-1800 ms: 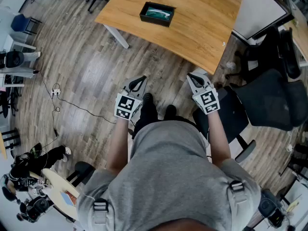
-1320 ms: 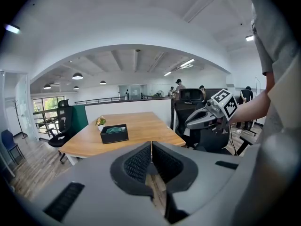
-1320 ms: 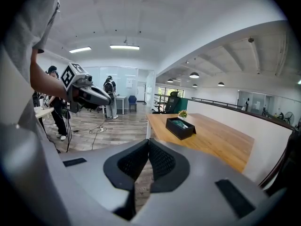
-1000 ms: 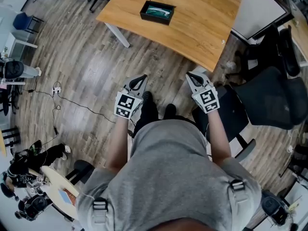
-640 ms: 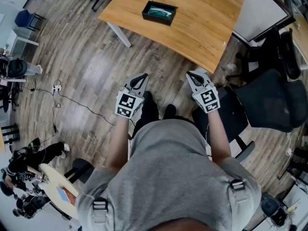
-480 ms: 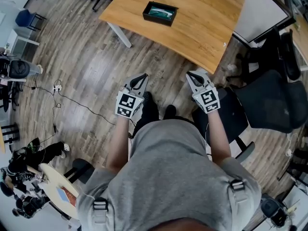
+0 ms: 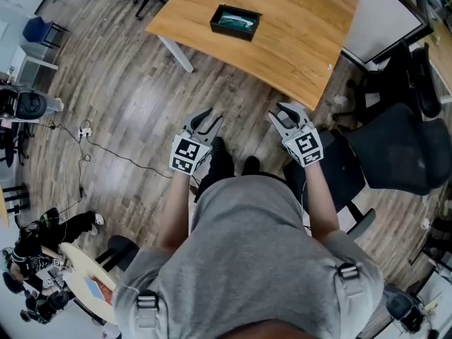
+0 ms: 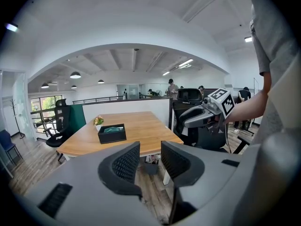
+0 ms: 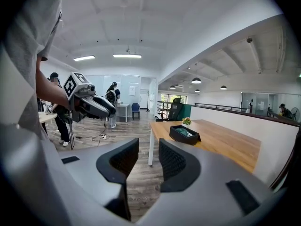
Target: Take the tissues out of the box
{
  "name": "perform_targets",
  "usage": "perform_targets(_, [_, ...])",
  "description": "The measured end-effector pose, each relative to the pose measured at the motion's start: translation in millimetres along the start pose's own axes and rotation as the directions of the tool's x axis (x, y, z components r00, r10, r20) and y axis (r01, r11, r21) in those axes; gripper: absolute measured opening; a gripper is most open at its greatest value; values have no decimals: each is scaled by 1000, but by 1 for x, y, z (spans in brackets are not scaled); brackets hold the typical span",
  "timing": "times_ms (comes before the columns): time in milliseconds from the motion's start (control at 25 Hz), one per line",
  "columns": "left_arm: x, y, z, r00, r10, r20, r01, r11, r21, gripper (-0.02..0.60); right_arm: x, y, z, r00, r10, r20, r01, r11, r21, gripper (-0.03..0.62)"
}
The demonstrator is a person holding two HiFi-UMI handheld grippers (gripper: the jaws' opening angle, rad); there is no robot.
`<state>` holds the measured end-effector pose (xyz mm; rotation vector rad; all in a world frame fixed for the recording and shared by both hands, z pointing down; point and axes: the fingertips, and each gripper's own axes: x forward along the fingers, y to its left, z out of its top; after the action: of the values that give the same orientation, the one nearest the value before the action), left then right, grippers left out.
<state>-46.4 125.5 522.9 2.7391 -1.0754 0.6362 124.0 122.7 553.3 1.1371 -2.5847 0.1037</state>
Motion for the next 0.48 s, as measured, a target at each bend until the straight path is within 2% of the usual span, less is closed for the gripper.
perform_targets(160, [1,5,-2,1000,-3,-18,4,1000,11,195,6,2,4,1000,8,16,-8,1000,9,190])
perform_targets(480, [4,13,3,1000,6,-17,-6,1000,12,222,8,-2,9,999,13,32,-13,1000,15,236])
